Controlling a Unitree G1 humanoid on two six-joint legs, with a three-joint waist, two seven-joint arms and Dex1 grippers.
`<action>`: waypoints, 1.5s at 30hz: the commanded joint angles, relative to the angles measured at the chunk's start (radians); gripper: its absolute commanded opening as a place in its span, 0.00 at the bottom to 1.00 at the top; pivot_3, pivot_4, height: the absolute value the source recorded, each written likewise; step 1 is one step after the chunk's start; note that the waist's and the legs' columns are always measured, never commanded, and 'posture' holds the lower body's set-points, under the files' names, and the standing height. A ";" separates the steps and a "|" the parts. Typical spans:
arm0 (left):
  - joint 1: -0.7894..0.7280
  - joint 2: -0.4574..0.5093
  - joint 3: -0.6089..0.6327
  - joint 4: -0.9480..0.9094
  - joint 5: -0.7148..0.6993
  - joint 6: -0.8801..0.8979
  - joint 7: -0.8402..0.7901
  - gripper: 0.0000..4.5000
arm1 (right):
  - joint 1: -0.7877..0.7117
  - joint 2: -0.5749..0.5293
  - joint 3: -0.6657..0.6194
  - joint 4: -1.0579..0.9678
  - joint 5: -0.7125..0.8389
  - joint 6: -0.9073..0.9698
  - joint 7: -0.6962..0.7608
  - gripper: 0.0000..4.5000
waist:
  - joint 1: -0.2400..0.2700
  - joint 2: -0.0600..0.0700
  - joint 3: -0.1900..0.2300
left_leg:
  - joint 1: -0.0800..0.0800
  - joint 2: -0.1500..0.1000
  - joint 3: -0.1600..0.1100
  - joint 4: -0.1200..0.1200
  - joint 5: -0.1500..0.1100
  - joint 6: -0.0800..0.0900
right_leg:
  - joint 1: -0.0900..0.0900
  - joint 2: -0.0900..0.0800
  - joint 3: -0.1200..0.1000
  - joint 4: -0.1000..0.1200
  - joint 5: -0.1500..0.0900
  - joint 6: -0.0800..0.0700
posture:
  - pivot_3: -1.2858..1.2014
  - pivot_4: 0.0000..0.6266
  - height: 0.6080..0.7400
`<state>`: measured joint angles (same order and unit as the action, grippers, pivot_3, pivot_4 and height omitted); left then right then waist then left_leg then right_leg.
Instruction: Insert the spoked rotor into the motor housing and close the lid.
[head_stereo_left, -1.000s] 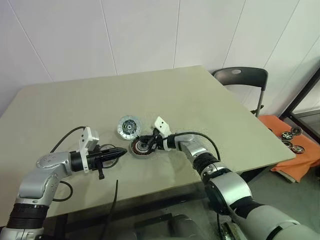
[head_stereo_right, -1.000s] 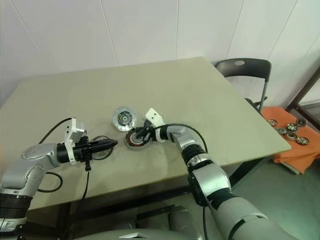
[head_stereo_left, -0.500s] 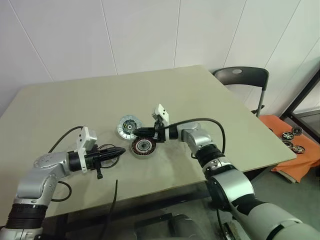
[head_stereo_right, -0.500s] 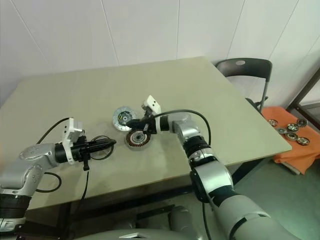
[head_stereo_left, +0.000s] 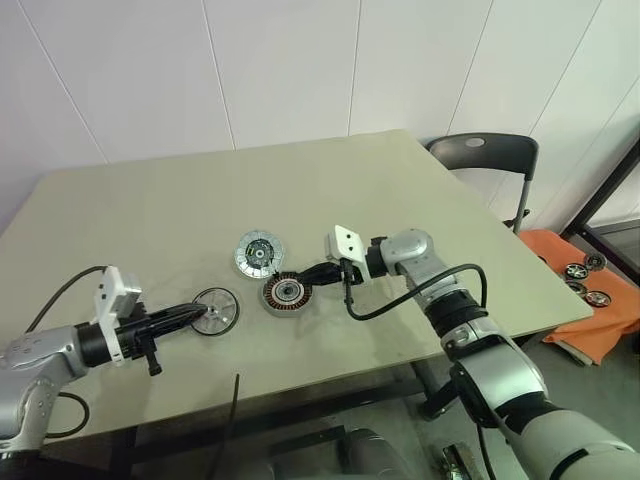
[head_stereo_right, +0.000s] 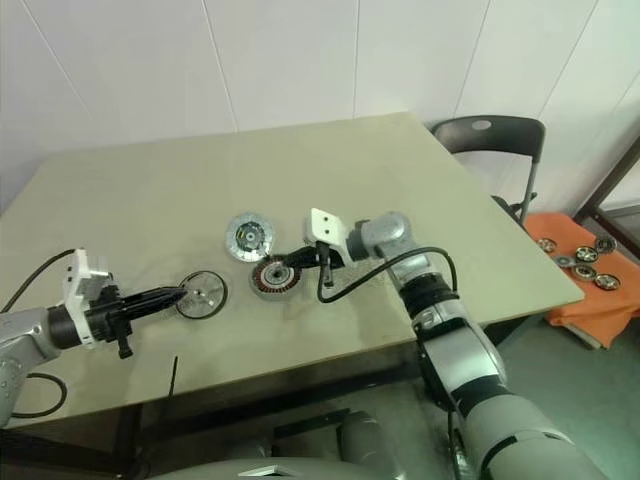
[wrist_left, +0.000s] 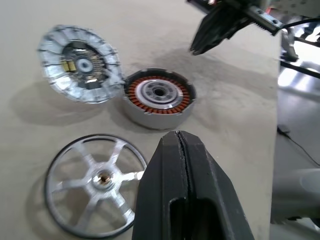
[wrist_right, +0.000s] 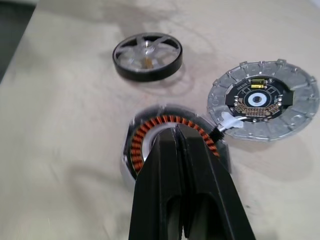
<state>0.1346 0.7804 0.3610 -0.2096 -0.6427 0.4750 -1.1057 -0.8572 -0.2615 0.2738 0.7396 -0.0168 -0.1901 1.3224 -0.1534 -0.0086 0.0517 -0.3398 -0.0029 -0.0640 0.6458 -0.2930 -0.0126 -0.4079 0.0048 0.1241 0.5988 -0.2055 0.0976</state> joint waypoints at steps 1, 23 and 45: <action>0.031 -0.010 0.033 -0.059 -0.033 0.010 0.017 0.00 | -0.049 -0.019 0.015 0.013 -0.004 -0.099 0.045 0.01 | -0.001 0.000 0.000 | 0.000 0.000 0.000 0.000 0.000 0.000 | 0.000 0.000 0.000 0.000 0.000 0.000 | 0.52 0.00 1.00; 0.411 -0.274 0.252 -0.382 -0.320 0.106 0.359 0.00 | -0.044 0.030 -0.006 0.029 0.056 -0.123 0.082 0.01 | -0.002 0.000 0.001 | 0.001 0.002 0.002 -0.001 0.000 0.000 | -0.001 0.000 0.002 0.000 0.000 0.000 | 0.52 0.00 1.00; 0.351 -0.549 0.062 -0.205 -0.289 0.037 0.546 0.00 | -0.081 0.054 0.007 0.114 0.023 -0.163 0.088 0.01 | -0.002 -0.001 0.001 | 0.001 0.000 0.002 0.000 0.000 0.000 | 0.001 0.001 0.002 -0.002 0.000 0.000 | 0.52 0.00 1.00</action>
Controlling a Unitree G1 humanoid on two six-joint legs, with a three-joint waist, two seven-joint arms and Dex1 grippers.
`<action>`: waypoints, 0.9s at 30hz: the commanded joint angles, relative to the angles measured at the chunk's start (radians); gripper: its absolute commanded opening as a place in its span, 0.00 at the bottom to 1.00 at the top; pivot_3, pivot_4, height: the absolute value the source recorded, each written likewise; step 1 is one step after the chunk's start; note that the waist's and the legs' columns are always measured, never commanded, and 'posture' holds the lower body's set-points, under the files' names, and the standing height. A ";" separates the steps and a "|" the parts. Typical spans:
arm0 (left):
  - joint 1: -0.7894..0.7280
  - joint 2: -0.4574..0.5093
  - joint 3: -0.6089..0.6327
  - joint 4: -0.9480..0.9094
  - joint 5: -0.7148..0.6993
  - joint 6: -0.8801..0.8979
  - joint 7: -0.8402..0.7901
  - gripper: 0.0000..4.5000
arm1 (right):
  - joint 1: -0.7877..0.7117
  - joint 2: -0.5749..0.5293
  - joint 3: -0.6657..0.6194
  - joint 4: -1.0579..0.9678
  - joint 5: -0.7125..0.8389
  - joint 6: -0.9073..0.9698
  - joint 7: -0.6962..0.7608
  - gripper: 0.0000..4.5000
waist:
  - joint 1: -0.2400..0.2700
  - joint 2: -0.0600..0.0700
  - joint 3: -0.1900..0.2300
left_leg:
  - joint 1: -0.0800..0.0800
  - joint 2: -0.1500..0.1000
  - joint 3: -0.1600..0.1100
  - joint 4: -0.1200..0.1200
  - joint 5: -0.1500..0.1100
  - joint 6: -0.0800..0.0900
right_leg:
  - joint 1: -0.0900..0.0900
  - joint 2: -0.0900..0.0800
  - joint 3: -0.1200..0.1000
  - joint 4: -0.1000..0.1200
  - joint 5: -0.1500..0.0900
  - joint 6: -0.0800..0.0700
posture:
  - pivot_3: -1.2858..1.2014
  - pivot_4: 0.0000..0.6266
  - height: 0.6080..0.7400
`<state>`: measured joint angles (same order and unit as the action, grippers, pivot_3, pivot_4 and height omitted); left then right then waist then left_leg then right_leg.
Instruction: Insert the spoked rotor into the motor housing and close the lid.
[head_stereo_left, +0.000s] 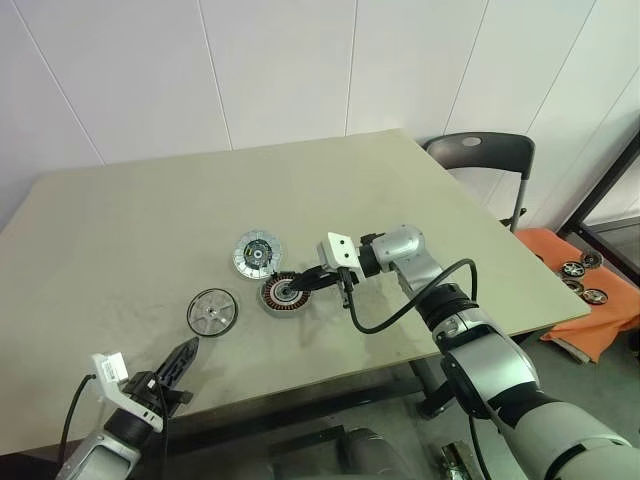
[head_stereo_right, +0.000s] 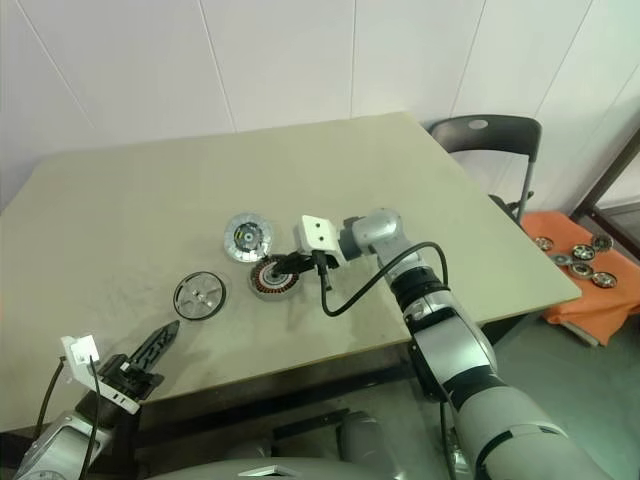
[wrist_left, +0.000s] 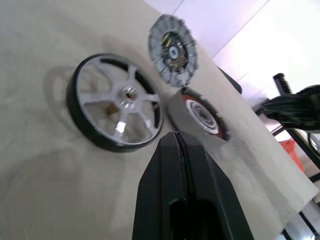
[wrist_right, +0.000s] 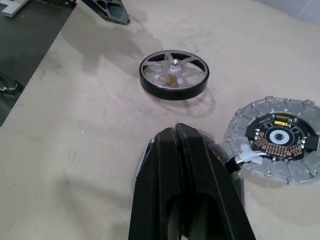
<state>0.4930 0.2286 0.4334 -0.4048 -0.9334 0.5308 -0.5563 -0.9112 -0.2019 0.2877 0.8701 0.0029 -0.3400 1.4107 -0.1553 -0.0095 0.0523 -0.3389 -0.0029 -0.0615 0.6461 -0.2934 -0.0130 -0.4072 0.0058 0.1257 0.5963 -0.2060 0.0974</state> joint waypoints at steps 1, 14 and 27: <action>0.004 -0.006 -0.018 -0.025 0.003 -0.021 0.003 0.00 | -0.025 -0.010 -0.008 -0.018 0.003 -0.011 -0.002 0.01 | 0.000 0.000 0.000 | 0.000 0.000 0.000 0.000 0.000 0.000 | 0.000 0.000 0.000 0.000 0.000 0.000 | 0.52 0.00 1.00; 0.116 -0.011 -0.126 -0.157 0.236 -0.194 0.020 0.00 | -0.011 -0.017 -0.005 -0.030 0.002 -0.006 -0.015 0.01 | -0.001 0.000 0.000 | 0.000 0.000 0.001 0.000 0.000 0.000 | 0.000 0.000 0.001 -0.001 0.000 0.000 | 0.52 0.00 1.00; 0.134 0.011 -0.250 -0.147 0.720 -0.587 0.099 0.00 | -0.046 0.000 0.007 0.024 -0.024 -0.025 0.005 0.01 | -0.001 0.001 0.001 | -0.001 0.000 0.001 -0.001 0.000 0.000 | -0.001 -0.001 0.001 -0.001 0.000 0.000 | 0.52 0.00 1.00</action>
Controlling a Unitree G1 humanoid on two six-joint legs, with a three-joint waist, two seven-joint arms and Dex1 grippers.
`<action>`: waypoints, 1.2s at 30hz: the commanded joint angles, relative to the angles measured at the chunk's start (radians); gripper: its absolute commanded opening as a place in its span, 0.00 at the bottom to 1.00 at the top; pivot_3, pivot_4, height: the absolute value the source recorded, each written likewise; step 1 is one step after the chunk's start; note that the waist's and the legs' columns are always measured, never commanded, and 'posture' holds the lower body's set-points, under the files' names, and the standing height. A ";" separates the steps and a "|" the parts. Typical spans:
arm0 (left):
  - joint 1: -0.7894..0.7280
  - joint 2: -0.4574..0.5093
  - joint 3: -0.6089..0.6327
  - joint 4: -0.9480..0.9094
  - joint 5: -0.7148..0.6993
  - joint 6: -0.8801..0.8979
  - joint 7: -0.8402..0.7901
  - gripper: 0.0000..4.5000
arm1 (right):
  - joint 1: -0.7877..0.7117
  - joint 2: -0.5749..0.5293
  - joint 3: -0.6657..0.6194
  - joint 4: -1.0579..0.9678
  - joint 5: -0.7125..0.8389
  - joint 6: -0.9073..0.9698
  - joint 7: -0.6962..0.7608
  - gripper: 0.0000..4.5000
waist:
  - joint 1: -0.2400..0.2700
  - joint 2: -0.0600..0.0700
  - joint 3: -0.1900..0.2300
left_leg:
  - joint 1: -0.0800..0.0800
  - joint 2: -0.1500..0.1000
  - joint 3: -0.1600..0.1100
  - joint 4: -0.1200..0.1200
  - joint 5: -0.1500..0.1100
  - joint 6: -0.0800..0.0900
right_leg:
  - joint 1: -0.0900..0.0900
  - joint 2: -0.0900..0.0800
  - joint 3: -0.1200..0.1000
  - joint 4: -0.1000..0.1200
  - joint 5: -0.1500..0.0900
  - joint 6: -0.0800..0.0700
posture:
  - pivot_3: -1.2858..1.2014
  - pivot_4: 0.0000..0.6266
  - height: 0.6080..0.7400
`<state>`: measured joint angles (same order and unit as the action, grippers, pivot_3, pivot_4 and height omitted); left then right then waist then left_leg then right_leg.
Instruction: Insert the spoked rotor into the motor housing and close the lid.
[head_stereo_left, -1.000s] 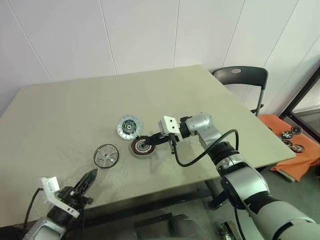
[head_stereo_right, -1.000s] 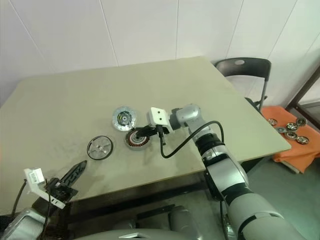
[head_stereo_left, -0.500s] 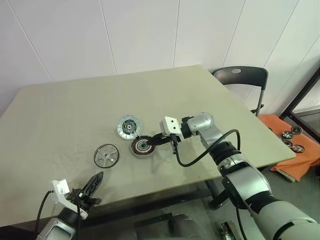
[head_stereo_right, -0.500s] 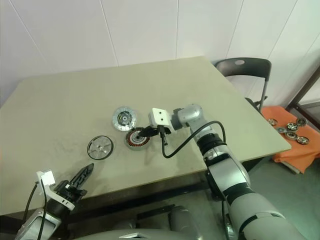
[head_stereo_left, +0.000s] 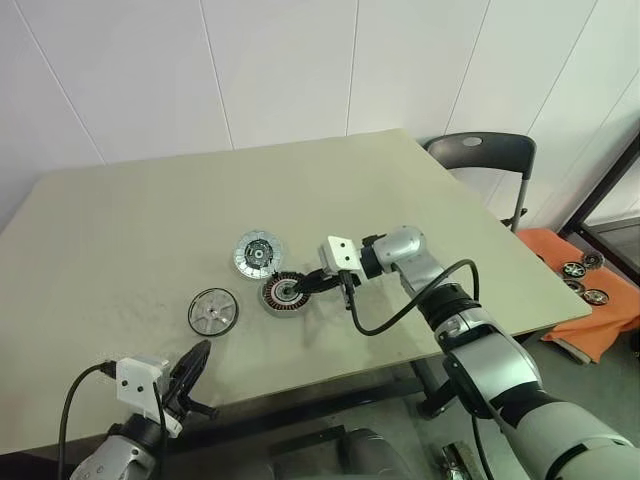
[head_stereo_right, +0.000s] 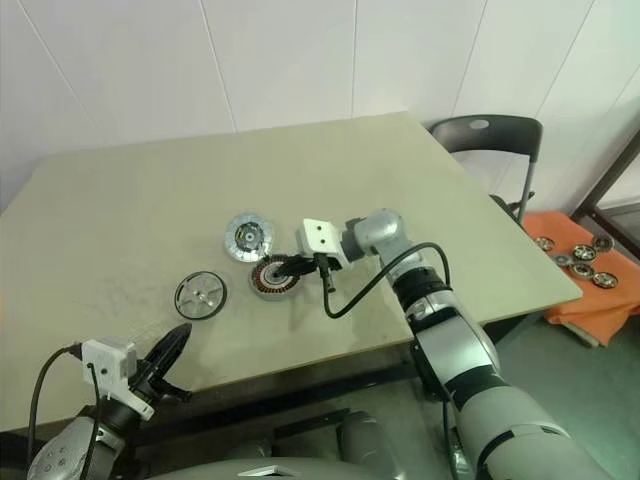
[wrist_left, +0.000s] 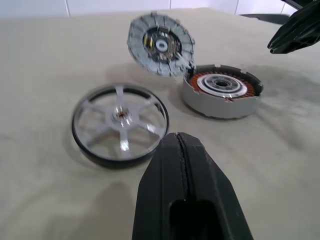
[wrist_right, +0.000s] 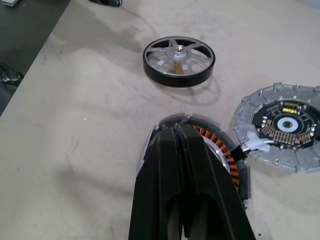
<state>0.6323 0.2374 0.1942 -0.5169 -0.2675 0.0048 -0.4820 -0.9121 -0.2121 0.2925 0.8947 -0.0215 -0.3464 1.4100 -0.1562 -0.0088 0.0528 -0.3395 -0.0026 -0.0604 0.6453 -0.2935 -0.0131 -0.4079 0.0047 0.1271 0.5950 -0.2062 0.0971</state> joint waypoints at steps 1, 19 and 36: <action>-0.007 -0.003 -0.014 -0.047 0.057 -0.064 0.035 0.00 | -0.047 0.009 0.002 0.002 -0.001 -0.021 0.009 0.01 | 0.000 0.000 0.000 | 0.000 0.000 0.000 0.000 0.000 0.000 | 0.000 0.000 0.000 0.000 0.000 0.000 | 0.52 0.00 1.00; -0.052 -0.022 -0.176 -0.211 0.114 0.106 0.174 0.42 | -0.060 0.001 0.001 0.022 -0.019 -0.017 0.008 0.00 | 0.001 0.000 0.000 | 0.000 0.000 0.000 0.000 0.000 0.000 | 0.000 0.000 0.000 0.001 0.000 0.000 | 0.52 0.00 1.00; -0.029 -0.207 -0.086 -0.159 -0.288 0.196 0.244 0.77 | -0.067 0.005 0.003 0.046 -0.039 -0.027 -0.002 0.00 | 0.001 0.000 0.000 | 0.001 0.000 0.000 0.001 0.000 0.000 | 0.001 0.001 0.000 0.002 0.000 0.000 | 0.52 0.00 1.00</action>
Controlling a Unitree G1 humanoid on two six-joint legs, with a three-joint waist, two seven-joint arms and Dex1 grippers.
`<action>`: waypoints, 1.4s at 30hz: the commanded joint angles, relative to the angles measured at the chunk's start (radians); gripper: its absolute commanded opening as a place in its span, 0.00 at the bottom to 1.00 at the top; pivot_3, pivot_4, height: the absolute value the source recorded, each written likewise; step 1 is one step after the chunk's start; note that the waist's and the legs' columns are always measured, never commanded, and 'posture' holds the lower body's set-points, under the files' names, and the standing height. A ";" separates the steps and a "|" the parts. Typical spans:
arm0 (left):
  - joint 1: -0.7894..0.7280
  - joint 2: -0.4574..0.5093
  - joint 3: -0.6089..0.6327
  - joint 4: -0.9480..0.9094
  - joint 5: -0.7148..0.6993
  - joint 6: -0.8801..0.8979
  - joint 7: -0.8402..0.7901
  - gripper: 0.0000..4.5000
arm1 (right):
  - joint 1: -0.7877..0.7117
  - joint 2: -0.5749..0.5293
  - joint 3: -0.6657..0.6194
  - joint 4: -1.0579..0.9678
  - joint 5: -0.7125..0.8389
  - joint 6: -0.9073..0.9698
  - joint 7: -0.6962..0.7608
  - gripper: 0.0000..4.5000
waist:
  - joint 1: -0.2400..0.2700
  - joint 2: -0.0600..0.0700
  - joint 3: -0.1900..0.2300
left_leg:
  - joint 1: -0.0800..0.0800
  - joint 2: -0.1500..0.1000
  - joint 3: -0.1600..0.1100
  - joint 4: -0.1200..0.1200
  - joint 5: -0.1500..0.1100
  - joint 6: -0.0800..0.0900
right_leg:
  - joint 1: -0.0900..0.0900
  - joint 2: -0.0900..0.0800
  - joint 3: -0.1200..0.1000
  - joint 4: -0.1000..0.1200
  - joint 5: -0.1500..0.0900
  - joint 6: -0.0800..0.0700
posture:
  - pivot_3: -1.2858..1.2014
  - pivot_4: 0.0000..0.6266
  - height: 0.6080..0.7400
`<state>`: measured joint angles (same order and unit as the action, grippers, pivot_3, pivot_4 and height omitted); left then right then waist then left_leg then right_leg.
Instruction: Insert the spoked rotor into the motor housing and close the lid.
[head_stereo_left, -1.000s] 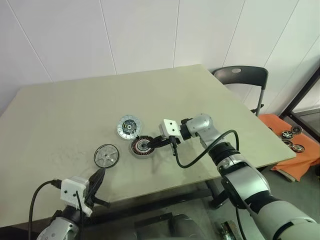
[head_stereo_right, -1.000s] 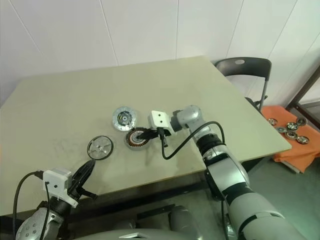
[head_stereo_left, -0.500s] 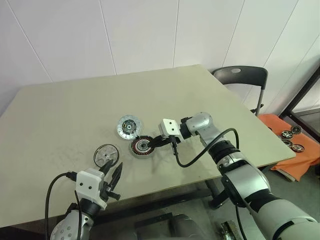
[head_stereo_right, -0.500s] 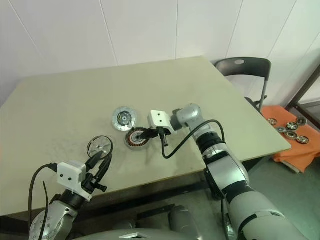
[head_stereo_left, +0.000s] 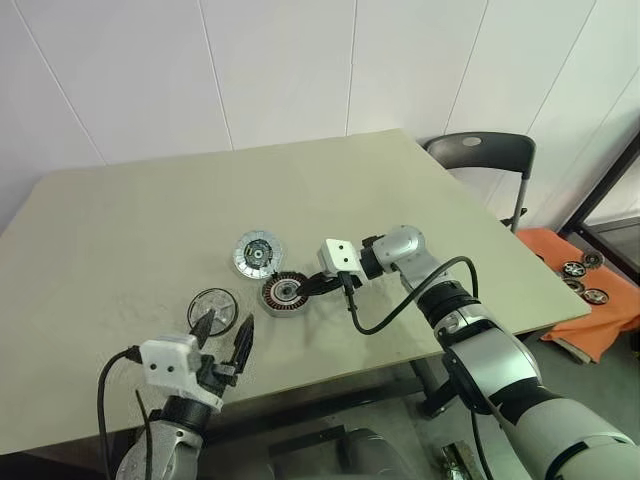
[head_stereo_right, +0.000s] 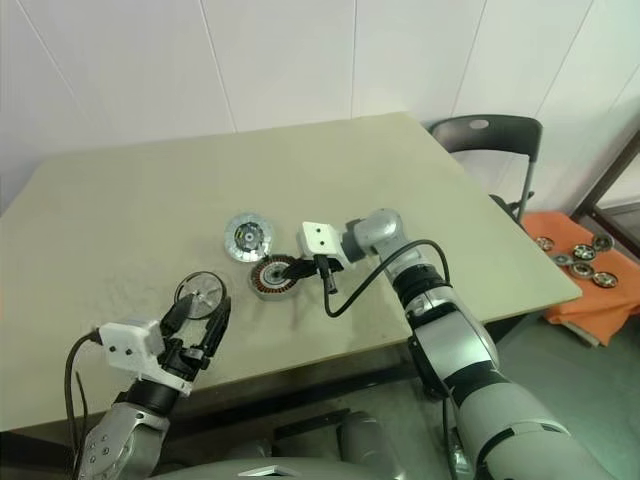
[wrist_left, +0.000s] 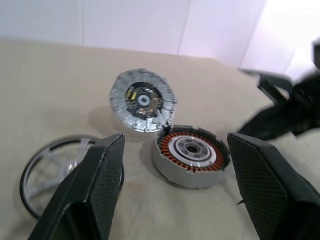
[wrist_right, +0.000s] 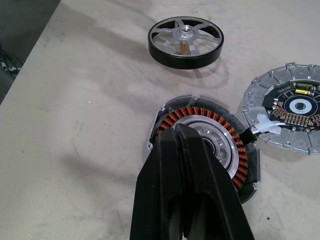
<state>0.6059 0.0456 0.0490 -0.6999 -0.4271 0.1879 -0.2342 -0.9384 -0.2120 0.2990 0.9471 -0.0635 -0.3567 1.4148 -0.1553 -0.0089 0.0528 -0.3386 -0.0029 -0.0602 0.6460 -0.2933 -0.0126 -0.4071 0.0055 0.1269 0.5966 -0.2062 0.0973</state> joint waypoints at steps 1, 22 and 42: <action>-0.004 -0.016 0.075 0.044 -0.166 0.024 -0.014 0.77 | -0.040 0.005 -0.004 -0.006 0.002 -0.017 -0.008 0.00 | 0.000 0.000 0.000 | 0.000 0.000 0.000 0.000 0.000 0.000 | 0.000 0.000 0.000 0.000 0.000 0.000 | 0.52 0.00 1.00; -0.066 0.041 0.341 0.239 -0.363 -0.006 -0.071 0.77 | -0.024 0.002 0.000 -0.011 -0.008 -0.015 -0.025 0.00 | 0.001 -0.001 0.000 | -0.001 0.000 0.000 0.001 0.000 0.000 | 0.000 0.000 0.000 0.000 0.000 0.000 | 0.52 0.00 1.00; -0.620 0.357 0.364 0.801 -0.244 0.095 -0.199 0.77 | 0.014 -0.018 -0.004 -0.052 0.002 0.012 -0.054 0.00 | 0.008 0.000 -0.002 | -0.001 -0.002 -0.009 0.000 0.000 -0.004 | -0.002 -0.001 -0.009 0.002 0.006 -0.001 | 0.52 0.00 1.00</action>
<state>0.0176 0.4015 0.4148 0.1233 -0.6657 0.2822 -0.4079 -0.9115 -0.2262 0.3066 0.9370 -0.0740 -0.3460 1.3693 -0.1475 -0.0089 0.0506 -0.3396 -0.0047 -0.0701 0.6454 -0.2938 -0.0163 -0.4090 0.0044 0.1175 0.5984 -0.1998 0.0966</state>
